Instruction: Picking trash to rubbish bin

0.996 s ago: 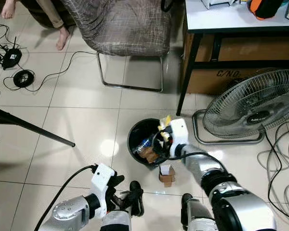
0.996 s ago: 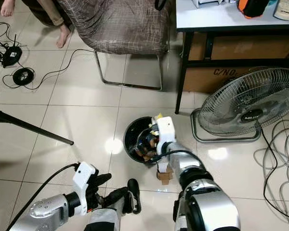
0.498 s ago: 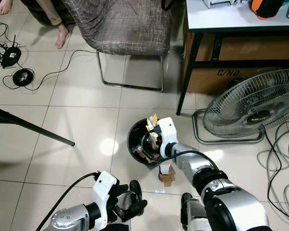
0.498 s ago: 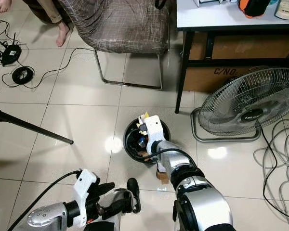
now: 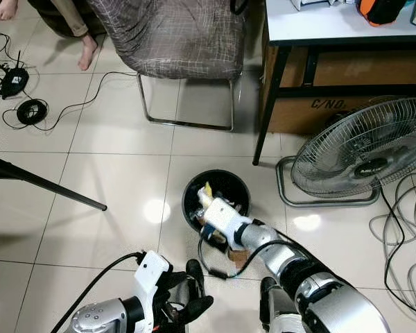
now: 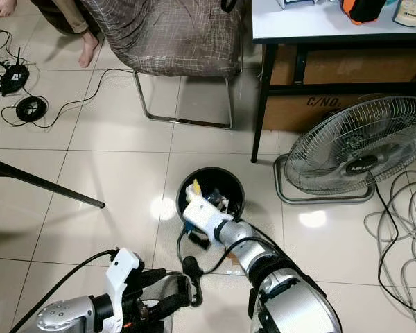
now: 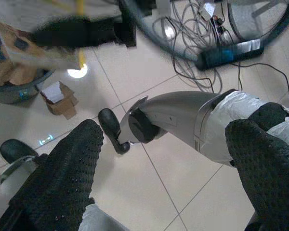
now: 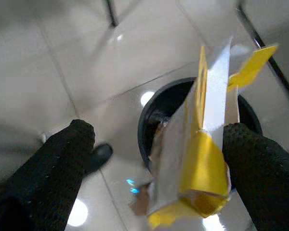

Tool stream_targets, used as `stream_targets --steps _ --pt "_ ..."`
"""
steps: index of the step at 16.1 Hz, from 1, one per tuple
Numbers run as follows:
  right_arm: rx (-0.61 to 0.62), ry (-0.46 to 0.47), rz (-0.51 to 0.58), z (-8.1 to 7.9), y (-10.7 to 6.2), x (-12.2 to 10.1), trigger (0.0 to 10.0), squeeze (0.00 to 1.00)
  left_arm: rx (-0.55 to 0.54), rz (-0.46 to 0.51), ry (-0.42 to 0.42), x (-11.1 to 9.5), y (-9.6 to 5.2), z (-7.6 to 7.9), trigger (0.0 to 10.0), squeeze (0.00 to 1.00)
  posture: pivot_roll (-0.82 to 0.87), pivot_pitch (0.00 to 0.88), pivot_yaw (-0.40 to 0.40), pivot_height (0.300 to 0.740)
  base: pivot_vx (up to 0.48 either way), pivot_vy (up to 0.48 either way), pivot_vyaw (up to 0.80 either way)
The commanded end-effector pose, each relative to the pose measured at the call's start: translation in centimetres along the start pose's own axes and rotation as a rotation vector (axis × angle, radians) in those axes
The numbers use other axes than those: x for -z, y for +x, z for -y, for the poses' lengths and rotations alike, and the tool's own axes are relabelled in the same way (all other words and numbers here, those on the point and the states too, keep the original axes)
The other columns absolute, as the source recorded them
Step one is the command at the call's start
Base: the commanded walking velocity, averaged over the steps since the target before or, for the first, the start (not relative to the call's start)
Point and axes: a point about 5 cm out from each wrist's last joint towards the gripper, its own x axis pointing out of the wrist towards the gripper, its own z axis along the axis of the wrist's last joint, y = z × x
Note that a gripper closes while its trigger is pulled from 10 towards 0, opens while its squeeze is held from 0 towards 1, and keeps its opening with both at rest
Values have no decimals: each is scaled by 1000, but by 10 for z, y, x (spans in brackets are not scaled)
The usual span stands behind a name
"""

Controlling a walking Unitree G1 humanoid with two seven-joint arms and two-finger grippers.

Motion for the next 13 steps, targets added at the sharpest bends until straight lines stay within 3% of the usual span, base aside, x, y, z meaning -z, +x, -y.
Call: stream_targets --steps 1,2,4,7,9,10,12,13 --pt "5 5 -17 -9 0 6 10000 1000 13 -30 -26 9 -4 4 10000 0 44 377 124 740 0 0 0" --pt "9 50 -21 -8 0 7 10000 1000 13 -32 -26 9 -4 4 10000 0 47 376 126 740 0 0 0" --pt "13 -30 -12 -11 0 8 10000 1000 13 -33 -24 8 -4 4 10000 0 47 376 126 740 0 0 0" --pt "51 -25 -11 -4 -2 9 10000 1000 12 -36 -20 8 -4 2 10000 0 46 374 129 740 0 0 0" --pt "-75 -36 -39 -14 -2 15 10000 1000 11 -36 -19 8 -5 2 10000 0 45 374 130 740 0 0 0" --pt "-48 -121 -98 -11 -4 22 10000 1000 13 -38 -19 9 -4 2 10000 0 45 374 130 740 0 0 0" --pt "76 -77 -120 5 -6 22 10000 1000 13 -36 -20 9 -4 2 10000 0 42 374 124 740 0 0 0" --pt "70 -76 -120 5 -6 22 10000 1000 13 -36 -21 9 -3 2 10000 0 42 374 124 740 0 0 0"
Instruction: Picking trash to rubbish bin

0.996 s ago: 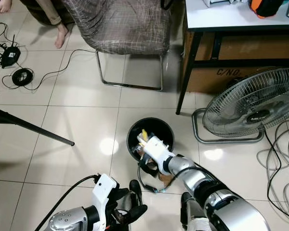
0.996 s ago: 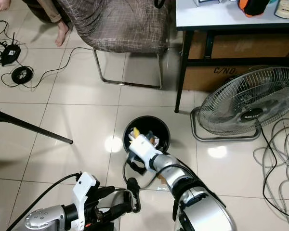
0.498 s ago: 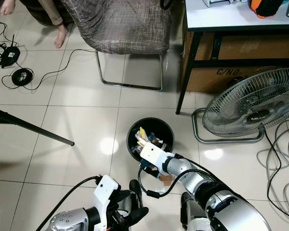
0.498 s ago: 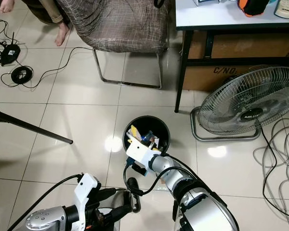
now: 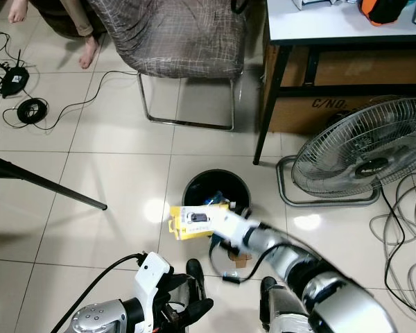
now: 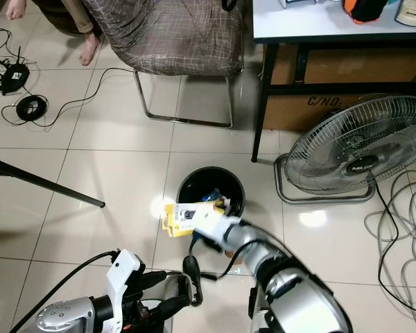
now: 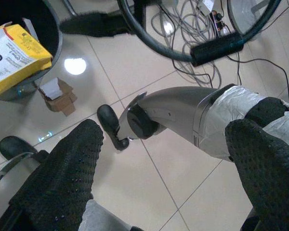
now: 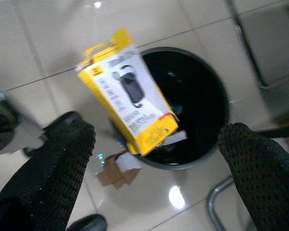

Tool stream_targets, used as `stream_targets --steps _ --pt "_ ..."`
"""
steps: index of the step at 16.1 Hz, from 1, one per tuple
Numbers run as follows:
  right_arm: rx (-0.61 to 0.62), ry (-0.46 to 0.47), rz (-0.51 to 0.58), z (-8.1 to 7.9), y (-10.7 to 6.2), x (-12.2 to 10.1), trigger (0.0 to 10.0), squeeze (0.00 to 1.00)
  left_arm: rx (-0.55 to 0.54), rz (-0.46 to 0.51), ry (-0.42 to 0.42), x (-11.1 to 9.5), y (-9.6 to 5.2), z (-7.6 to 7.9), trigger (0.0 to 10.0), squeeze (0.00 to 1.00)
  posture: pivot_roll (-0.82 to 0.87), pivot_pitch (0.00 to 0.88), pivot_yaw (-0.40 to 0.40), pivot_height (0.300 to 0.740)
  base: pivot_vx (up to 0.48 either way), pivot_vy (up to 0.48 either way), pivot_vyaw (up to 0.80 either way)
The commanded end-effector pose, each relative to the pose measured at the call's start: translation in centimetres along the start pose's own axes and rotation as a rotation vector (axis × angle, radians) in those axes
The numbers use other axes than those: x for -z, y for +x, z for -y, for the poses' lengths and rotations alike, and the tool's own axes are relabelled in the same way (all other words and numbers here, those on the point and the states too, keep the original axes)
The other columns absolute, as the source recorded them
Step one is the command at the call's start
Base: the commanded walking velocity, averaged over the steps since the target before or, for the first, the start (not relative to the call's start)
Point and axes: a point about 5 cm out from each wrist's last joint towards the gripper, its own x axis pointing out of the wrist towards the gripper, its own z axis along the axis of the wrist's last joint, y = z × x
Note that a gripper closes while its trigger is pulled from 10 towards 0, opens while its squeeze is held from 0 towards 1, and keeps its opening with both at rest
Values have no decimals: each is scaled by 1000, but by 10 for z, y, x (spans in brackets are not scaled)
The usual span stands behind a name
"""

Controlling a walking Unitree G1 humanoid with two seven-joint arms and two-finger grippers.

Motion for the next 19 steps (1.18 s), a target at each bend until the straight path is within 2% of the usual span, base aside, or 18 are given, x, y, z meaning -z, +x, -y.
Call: stream_targets --steps 1,7,9,10,12,13,14,15,16,17,19 --pt "-38 15 -16 -12 1 3 10000 1000 9 -20 -24 8 -2 3 10000 0 42 374 124 740 0 0 0" --pt "-58 41 -10 -18 1 4 10000 1000 6 -21 -22 8 -2 1 10000 0 41 372 127 740 0 0 0" --pt "-42 62 5 -16 1 2 10000 1000 4 -20 -21 7 -2 1 10000 0 41 372 127 740 0 0 0" --pt "-1 165 62 -7 1 -4 10000 1000 -9 -3 -20 5 -2 -1 10000 0 40 363 122 740 0 0 0" --pt "40 262 118 5 -1 -9 10000 1000 -28 22 -21 0 -1 -4 10000 0 35 353 117 740 0 0 0" --pt "80 337 165 16 -4 -11 10000 957 -58 64 -16 -8 0 -9 10000 0 30 344 114 740 0 0 0" --pt "103 370 192 22 -6 -12 10000 929 -82 95 -9 -14 0 -12 10000 0 25 335 112 740 0 0 0" --pt "146 420 233 33 -9 -12 10000 800 -148 163 20 -27 0 -19 10000 0 19 322 108 740 0 0 0" --pt "166 440 251 38 -11 -12 10000 612 -175 191 25 -33 1 -23 10000 0 13 307 104 740 0 0 0" --pt "222 508 293 51 -16 -13 10000 0 -248 267 36 -48 3 -33 10000 0 0 283 97 740 0 0 0" --pt "258 533 340 59 -21 -16 10000 0 -286 331 59 -61 6 -35 10000 0 -13 257 88 740 0 0 0"
